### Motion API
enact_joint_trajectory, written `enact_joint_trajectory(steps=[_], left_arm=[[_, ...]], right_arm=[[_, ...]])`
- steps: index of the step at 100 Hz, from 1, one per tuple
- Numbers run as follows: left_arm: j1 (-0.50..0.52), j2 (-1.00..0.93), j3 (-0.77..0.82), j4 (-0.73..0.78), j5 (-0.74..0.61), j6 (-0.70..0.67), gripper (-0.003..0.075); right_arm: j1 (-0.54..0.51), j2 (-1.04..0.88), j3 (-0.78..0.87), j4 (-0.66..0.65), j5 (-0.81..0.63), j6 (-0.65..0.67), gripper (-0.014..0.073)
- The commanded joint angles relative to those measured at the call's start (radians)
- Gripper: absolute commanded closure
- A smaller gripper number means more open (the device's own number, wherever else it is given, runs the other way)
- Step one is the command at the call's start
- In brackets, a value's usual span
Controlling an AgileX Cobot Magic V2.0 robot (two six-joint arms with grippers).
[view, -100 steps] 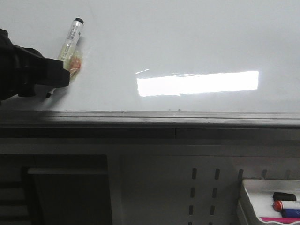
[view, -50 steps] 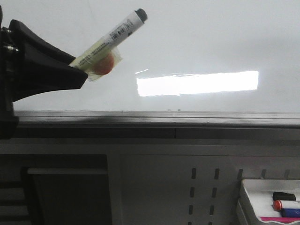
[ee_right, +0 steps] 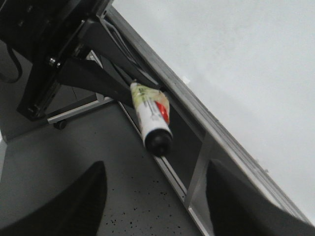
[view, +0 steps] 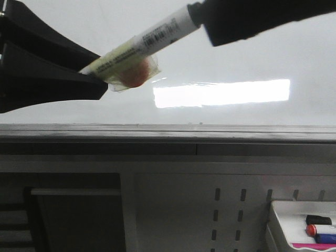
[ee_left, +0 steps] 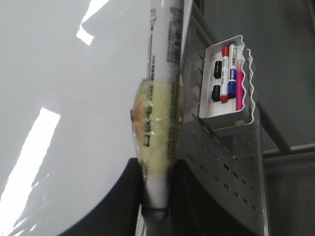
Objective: Write number 4 on whiteboard
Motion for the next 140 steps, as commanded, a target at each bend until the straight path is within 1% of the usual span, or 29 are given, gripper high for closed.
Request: enact_joint_trajectory(steps=[1,22,27,33,41,42,43,47,48,52,54,56,61,62,69,74,79,84,86,87,91,98,102,109,118,128,140], left_arm=[[-0.006,-0.022,-0.024,-0.027,-0.070,-0.004,0.0741],[-0.006,-0.022,-0.024,-0.025,-0.106,-0.004,0.0741],[-0.006,-0.022,-0.024,-0.025,-0.108,-0.004,0.0741],[-0.006,-0.022,-0.024,-0.025,-0.108,-0.004,0.0741],[-0.006,-0.022,-0.024,-0.025,-0.108,-0.004,0.0741],[-0.006,-0.022,-0.024,-0.025,-0.108,-0.004,0.0741],[-0.006,-0.022,-0.024,-0.025,-0.108,-0.004,0.0741],[-0.006,-0.022,-0.024,-0.025,-0.108,-0.004,0.0741],[-0.006,-0.022,-0.024,-0.025,-0.108,-0.004,0.0741],[-0.006,-0.022,-0.024,-0.025,-0.108,-0.004,0.0741],[-0.006,-0.022,-0.024,-0.025,-0.108,-0.004,0.0741],[-0.006,-0.022,-0.024,-0.025,-0.108,-0.004,0.0741],[-0.006,-0.022,-0.024,-0.025,-0.108,-0.004,0.0740],[-0.006,-0.022,-0.024,-0.025,-0.108,-0.004,0.0740],[-0.006,-0.022,-0.024,-0.028,-0.108,-0.004,0.0735],[-0.006,-0.022,-0.024,-0.028,-0.108,-0.004,0.0705],[-0.006,-0.024,-0.024,-0.029,-0.108,-0.008,0.0640],[-0.004,-0.030,-0.024,-0.039,-0.105,-0.021,0.0541],[-0.004,-0.034,-0.024,-0.048,-0.100,-0.033,0.0514],[-0.002,-0.037,-0.024,-0.053,-0.097,-0.041,0.0486],[-0.002,-0.048,-0.024,-0.087,-0.064,-0.051,0.0409],[-0.002,-0.083,-0.024,-0.144,0.035,-0.079,0.0321],[-0.002,-0.111,-0.024,-0.184,0.110,-0.095,0.0304],[-0.002,-0.161,-0.024,-0.266,0.221,-0.097,0.0311],[-0.002,-0.224,-0.024,-0.355,0.318,-0.097,0.0314],[-0.002,-0.274,-0.017,-0.415,0.356,-0.097,0.0314],[-0.002,-0.303,-0.007,-0.475,0.368,-0.097,0.0315]], right_arm=[[0.014,0.047,-0.061,-0.006,-0.092,-0.011,0.0190],[0.043,0.161,-0.135,-0.006,-0.113,-0.011,0.0192],[0.043,0.181,-0.149,-0.006,-0.113,-0.011,0.0204],[0.043,0.198,-0.159,-0.008,-0.116,-0.011,0.0241],[0.043,0.215,-0.160,-0.008,-0.114,-0.011,0.0319],[0.043,0.217,-0.160,-0.008,-0.111,-0.011,0.0345],[0.043,0.217,-0.160,-0.008,-0.110,-0.011,0.0345],[0.043,0.222,-0.160,-0.008,-0.106,-0.011,0.0413],[0.043,0.222,-0.160,-0.008,-0.106,-0.011,0.0413],[0.043,0.222,-0.160,-0.008,-0.106,-0.011,0.0488],[0.043,0.222,-0.160,-0.008,-0.109,-0.011,0.0512],[0.043,0.222,-0.160,-0.008,-0.113,-0.011,0.0561],[0.043,0.222,-0.160,-0.008,-0.113,-0.011,0.0636],[0.043,0.222,-0.160,-0.008,-0.113,-0.011,0.0669],[0.043,0.222,-0.160,-0.008,-0.111,-0.011,0.0661],[0.043,0.222,-0.160,-0.017,-0.107,-0.011,0.0661],[0.043,0.222,-0.160,-0.017,-0.104,-0.011,0.0661],[0.043,0.222,-0.160,-0.020,-0.102,-0.011,0.0661],[0.043,0.222,-0.160,-0.020,-0.102,-0.011,0.0661],[0.043,0.222,-0.160,-0.020,-0.102,-0.011,0.0661],[0.043,0.222,-0.160,-0.018,-0.102,-0.009,0.0661],[0.036,0.223,-0.163,-0.018,-0.102,-0.009,0.0661],[0.022,0.228,-0.169,-0.018,-0.100,-0.007,0.0661],[-0.011,0.246,-0.199,-0.018,-0.094,0.005,0.0661],[-0.064,0.287,-0.262,-0.018,-0.079,0.005,0.0661],[-0.112,0.351,-0.356,-0.018,-0.072,0.005,0.0661],[-0.169,0.442,-0.481,-0.018,-0.042,0.005,0.0661]])
